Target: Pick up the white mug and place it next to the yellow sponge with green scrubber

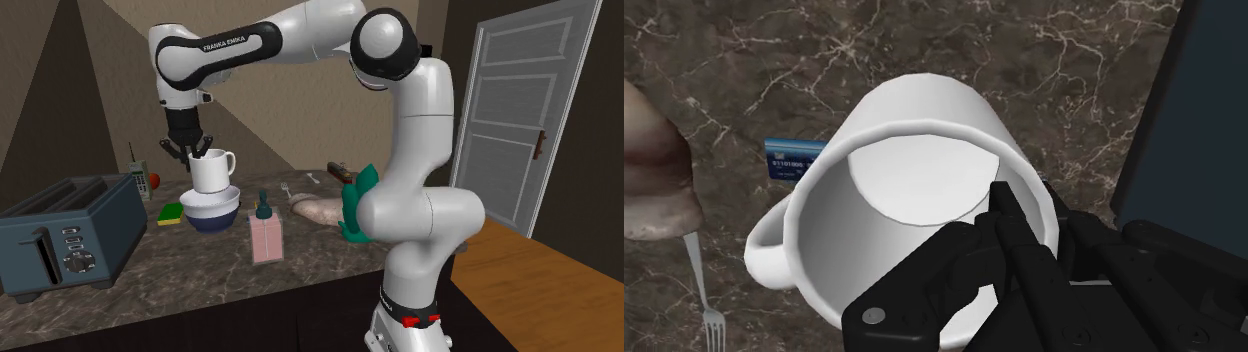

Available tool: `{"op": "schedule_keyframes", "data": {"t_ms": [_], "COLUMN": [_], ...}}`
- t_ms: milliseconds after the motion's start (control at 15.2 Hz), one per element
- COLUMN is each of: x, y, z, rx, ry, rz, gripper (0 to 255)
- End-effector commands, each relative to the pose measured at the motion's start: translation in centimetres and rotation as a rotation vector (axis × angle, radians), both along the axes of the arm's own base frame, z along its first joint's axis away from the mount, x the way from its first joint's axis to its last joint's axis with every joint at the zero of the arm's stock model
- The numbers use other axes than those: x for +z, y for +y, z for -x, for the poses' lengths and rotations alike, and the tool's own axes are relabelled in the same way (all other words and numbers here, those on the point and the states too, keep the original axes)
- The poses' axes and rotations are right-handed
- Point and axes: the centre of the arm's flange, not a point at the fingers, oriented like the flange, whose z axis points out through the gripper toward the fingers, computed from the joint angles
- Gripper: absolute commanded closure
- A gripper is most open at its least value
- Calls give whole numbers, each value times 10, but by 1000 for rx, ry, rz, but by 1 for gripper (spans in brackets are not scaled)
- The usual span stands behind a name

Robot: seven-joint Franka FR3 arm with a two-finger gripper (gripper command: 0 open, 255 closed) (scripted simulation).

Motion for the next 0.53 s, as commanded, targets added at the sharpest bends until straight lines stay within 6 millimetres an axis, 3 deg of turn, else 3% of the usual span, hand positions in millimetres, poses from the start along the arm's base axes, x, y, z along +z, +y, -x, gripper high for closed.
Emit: {"op": "schedule_keyframes", "data": {"t_ms": [0,462], "x": [-2,-1], "y": [24,114], "z": [-9,-30], "rx": [-10,-10], "ry": [-11,-11], "rz": [-1,-1], "gripper": [255,255]}}
